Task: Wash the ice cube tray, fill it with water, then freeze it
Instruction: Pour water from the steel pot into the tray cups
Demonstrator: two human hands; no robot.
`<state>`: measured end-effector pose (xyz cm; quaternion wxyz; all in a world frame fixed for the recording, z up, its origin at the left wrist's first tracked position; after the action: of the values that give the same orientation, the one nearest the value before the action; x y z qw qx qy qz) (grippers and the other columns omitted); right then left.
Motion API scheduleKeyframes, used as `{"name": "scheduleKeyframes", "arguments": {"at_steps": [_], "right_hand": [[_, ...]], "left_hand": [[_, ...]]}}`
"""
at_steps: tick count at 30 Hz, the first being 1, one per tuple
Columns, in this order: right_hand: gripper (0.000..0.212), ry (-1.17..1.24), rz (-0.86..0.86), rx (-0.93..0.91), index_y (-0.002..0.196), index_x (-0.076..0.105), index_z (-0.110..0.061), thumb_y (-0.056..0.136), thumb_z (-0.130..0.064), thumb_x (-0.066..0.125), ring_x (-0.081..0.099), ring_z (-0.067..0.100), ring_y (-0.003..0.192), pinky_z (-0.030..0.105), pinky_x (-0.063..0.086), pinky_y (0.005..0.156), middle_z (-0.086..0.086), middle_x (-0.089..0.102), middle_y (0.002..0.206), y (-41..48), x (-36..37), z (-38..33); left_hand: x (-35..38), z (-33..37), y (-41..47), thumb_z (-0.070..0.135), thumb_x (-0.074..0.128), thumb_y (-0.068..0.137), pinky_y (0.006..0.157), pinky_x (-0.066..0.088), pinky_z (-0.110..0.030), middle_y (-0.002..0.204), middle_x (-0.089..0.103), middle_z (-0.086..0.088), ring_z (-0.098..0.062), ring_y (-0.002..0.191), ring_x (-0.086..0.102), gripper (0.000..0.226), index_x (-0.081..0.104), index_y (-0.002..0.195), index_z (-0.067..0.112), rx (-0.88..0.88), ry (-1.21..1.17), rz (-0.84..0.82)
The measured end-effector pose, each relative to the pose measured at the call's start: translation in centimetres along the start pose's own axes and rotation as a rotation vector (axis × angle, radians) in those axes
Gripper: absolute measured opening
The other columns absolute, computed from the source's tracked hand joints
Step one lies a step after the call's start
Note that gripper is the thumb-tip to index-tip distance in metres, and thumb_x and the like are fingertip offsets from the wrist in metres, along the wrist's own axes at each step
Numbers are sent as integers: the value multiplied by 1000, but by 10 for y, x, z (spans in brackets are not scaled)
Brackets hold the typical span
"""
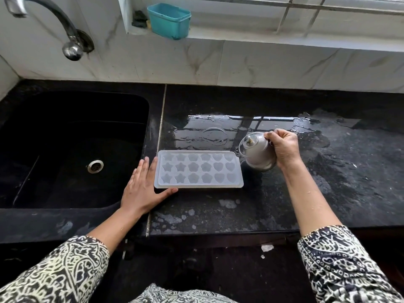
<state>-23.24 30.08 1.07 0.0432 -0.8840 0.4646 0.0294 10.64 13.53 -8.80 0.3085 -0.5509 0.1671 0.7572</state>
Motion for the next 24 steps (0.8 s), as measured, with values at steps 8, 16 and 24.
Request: {"name": "scheduleKeyframes", "arguments": {"at_steps": [8, 16, 24], "right_hand": [[39, -80, 5, -10, 51, 39, -20, 79, -9, 64, 39, 12, 53, 24, 37, 52, 3, 44, 57, -2, -1, -4], [41, -76, -12, -17, 51, 39, -19, 81, -7, 64, 38, 7, 46, 20, 38, 48, -6, 42, 49, -2, 2, -4], [42, -77, -10, -23, 51, 37, -17, 83, -3, 62, 36, 0, 38, 15, 36, 43, -16, 40, 39, -2, 3, -1]], "left_hand": [[1, 0, 0, 96, 20, 58, 119, -6, -33, 161, -11, -3, -12, 146, -15, 122, -15, 151, 25, -3, -7, 5], [1, 0, 0, 96, 21, 59, 119, -6, -33, 161, -12, -1, -11, 146, -16, 121, -14, 152, 26, -7, -5, 2], [2, -1, 1, 96, 22, 61, 121, -2, -35, 161, -8, -3, -13, 147, -13, 121, -10, 153, 24, 1, 2, 17]]}}
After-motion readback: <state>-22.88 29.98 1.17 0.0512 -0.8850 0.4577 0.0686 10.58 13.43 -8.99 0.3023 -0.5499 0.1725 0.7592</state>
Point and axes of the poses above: each hand's wrist, its own y-axis towards the middle knuckle, its own x-axis out of the palm, z = x × y, the point moved 5 cm from there along y, towards the middle knuckle
